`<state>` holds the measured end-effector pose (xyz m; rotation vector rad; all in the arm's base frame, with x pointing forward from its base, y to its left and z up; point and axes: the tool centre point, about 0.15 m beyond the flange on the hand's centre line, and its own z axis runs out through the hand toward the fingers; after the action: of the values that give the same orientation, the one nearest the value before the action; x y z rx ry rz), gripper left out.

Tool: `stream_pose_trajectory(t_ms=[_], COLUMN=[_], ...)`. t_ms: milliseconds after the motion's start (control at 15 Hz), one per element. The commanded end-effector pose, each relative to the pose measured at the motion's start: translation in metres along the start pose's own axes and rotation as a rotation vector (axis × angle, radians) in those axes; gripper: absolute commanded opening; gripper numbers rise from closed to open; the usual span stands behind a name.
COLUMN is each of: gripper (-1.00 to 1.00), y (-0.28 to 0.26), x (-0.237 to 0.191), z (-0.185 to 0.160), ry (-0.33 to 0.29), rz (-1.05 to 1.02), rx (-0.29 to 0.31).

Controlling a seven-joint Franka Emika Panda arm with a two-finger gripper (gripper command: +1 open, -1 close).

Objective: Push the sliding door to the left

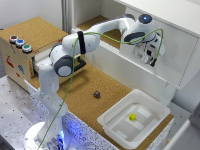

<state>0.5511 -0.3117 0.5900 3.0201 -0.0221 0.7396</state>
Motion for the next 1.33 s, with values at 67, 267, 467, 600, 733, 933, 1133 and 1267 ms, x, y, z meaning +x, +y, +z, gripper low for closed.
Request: stream_pose_trajectory(t_ms=[67,267,467,600,733,933,1133,1267], gripper=[-1.0,-1.0,-1.0,-1.0,-1.0,-1.0,-1.0,-1.0], y=[-0.011,-0.026,-0.047,-0.061,-0.075,-0.106,-0.148,-0.178], x=[0.003,0.005,0.002,-0.002,-0.007,-0.013,-0.019,-0.019], z=[0.014,0.027,0.044,0.046,0.035,0.022,0.015,0.01], ry=[-0.031,-0.017,-0.026,-0.029,0.0,0.003,-0.02,-0.018], rz=[-0.022,-0.034,-0.063,-0.068,-0.031,-0.012,-0.038,-0.034], rx=[0.032,0.035,0.035,0.029,0.004,-0.013,-0.041,-0.054])
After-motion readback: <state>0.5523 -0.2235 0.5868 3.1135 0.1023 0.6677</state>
